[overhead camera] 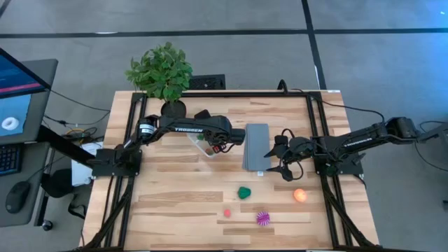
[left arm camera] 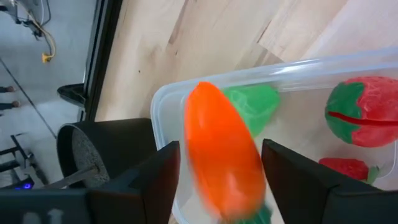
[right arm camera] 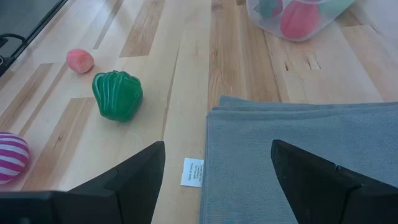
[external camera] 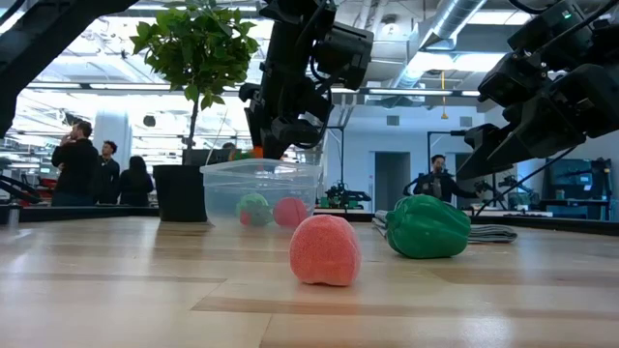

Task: Pick and placing Produce into tupperware
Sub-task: Put the orange carrot into the transparent bin, then put the orange peach into the transparent bin

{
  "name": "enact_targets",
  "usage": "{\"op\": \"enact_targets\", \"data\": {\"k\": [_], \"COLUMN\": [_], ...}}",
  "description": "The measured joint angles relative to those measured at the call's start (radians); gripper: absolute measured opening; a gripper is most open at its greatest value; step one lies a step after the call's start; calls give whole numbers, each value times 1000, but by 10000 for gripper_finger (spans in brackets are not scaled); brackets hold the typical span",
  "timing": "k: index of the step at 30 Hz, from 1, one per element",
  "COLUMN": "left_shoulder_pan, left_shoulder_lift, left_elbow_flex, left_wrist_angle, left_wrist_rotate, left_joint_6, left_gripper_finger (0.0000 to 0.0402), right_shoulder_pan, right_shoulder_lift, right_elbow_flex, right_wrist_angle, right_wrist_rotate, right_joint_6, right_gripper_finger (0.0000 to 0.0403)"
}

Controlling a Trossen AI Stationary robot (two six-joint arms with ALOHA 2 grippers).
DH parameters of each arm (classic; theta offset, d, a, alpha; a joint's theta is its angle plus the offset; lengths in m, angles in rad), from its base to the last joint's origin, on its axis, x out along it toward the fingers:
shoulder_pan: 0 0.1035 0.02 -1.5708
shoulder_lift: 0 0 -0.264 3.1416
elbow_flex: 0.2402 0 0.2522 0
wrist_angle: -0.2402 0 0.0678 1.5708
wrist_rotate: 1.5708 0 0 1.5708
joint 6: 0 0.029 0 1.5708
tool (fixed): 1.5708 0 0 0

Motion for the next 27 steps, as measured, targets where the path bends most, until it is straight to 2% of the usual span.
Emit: {"op": "enact_targets", "data": {"k": [5, 14, 19, 27], "left_shoulder_pan": [-1, -37, -91, -232], "left_shoulder_lift": [0, -16, -83, -224], "left_elbow_flex": [0, 0, 0, 0], "left_wrist_angle": [0, -11, 3, 170], "left_wrist_rotate": [-2, -94, -174, -235], "left_joint_6": [1, -17, -71, -86], "left_gripper_finger": [246, 250, 249, 228], "right_shoulder_pan": [0, 0, 0, 0], "right_shoulder_lift": [0, 0, 0, 0], "right_elbow_flex": [0, 0, 0, 0], "right_wrist_angle": [0, 0, 0, 4], "right_wrist_rotate": [0, 0, 0, 0], "right_joint_6": [0, 0, 0, 8], "right_gripper_finger": [317, 317, 317, 317]}}
